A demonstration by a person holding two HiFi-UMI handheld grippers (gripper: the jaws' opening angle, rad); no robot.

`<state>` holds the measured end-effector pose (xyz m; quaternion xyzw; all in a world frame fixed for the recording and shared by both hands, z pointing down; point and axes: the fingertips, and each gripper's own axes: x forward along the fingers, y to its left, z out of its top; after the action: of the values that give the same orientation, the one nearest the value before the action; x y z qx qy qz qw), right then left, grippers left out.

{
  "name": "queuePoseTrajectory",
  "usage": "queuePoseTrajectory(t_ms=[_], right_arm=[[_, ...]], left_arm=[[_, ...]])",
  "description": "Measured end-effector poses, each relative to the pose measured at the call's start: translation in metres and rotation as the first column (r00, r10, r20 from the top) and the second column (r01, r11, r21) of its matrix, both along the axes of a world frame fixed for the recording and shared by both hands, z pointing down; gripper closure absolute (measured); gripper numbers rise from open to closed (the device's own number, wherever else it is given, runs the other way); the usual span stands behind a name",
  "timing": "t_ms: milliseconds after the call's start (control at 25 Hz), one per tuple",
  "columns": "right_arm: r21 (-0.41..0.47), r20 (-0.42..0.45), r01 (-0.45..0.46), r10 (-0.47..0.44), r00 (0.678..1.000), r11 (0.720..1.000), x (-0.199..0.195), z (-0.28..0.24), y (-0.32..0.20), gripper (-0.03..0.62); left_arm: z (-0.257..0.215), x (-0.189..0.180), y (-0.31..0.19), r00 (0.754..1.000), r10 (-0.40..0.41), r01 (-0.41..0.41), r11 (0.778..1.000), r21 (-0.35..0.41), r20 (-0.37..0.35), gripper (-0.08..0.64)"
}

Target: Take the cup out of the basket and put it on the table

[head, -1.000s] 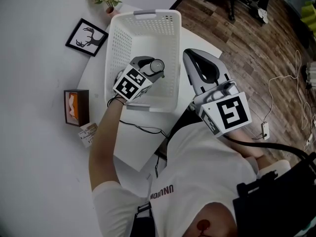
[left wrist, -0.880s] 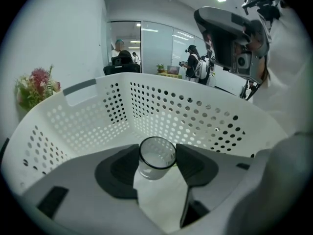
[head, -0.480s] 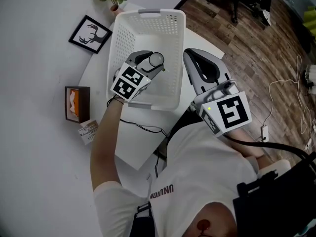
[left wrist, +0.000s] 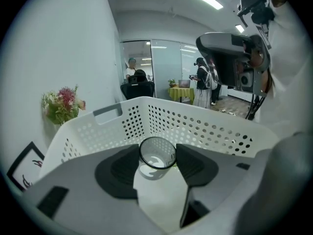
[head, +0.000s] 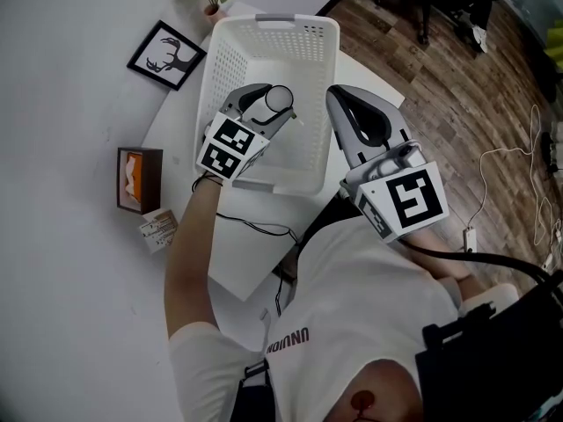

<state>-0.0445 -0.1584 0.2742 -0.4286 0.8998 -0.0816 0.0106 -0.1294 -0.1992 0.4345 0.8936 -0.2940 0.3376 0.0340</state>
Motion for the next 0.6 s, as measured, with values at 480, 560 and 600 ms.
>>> queuePoseTrajectory(t_ms=[480, 560, 600], right_arm=[[-0.001, -0.003, 0.011, -0.011, 1.0, 1.0, -0.004, 0.0, -0.002, 0.572], [0.0, -0.003, 0.011, -0.011, 1.0, 1.0, -0.005, -0.001, -0.002, 0.572], [0.0, -0.003, 0.012, -0.012, 1.0, 1.0, -0.005, -0.001, -0.002, 0.572]], left_arm=[[-0.031, -0.006, -0.008, 0.995, -0.068, 0.074, 0.993, 0.093, -0.07, 0.31], [-0.034, -0.006, -0.008, 0.994, -0.073, 0.081, 0.991, 0.104, -0.078, 0.31], [-0.036, -0.006, -0.008, 0.994, -0.076, 0.085, 0.99, 0.11, -0.081, 0.31]])
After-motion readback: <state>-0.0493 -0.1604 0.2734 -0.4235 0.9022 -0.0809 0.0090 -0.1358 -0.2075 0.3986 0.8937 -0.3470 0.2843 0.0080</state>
